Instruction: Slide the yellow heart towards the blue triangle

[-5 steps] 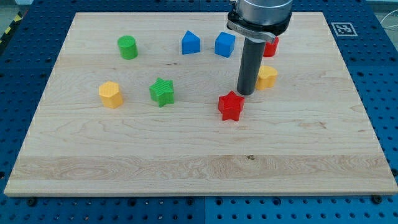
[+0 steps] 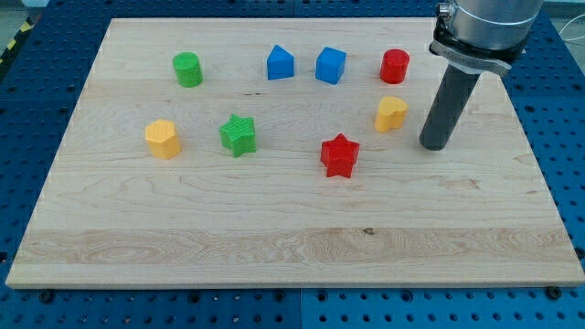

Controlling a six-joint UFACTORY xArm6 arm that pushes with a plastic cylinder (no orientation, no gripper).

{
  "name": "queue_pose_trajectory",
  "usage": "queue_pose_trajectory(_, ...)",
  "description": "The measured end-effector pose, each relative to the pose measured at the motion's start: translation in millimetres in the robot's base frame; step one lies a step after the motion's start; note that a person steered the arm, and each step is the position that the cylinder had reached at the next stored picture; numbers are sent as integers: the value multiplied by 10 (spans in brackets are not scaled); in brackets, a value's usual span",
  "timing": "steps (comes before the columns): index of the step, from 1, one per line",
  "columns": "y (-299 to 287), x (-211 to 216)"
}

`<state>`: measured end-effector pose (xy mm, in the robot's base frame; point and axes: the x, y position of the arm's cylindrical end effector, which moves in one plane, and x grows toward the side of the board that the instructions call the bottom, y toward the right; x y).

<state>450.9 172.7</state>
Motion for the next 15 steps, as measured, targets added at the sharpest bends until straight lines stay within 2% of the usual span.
queue_pose_trajectory(3,-382,-206)
queue_pose_trajectory(6,-202,-207)
queue_pose_trajectory(8,-420,-413)
queue_pose_trajectory(9,-415,-413)
queue_pose_trajectory(10,-46,-406)
queue_pose_trajectory(11,-13,-406)
queue_pose_trajectory(15,-840,-421)
